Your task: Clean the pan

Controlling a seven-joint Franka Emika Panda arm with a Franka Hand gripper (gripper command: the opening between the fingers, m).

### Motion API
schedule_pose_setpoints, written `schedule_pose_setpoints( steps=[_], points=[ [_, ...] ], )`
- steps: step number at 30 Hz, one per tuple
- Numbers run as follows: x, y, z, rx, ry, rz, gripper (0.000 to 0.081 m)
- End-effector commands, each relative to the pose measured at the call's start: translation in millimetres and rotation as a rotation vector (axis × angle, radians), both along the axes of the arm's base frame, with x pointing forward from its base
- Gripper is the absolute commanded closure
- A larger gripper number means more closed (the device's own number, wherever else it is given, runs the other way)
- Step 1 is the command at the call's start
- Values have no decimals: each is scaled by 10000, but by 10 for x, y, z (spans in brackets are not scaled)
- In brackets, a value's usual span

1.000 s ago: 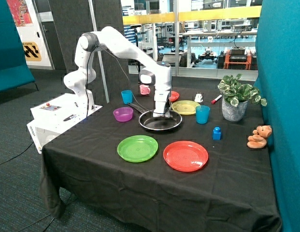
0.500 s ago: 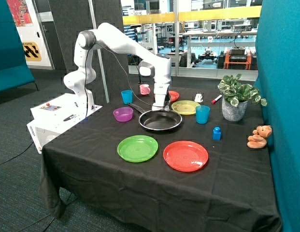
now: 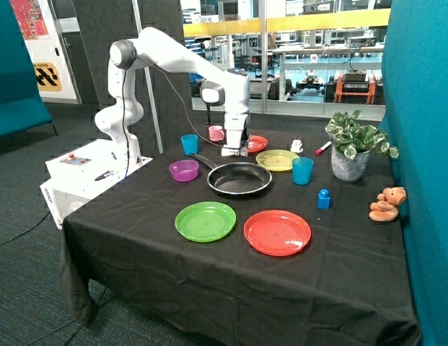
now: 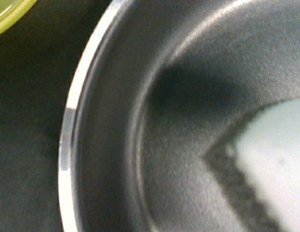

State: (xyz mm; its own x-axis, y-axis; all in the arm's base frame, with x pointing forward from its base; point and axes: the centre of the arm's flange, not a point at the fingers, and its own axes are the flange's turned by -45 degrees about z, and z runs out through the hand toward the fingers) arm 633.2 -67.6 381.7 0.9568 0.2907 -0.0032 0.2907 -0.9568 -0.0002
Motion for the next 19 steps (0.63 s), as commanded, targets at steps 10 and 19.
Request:
schedule_pose_setpoints(
  steps=[10, 19],
  points=[
    [-222, -127, 296, 8, -31, 308, 808],
    [-254, -127, 369, 8, -31, 456, 808]
  ],
)
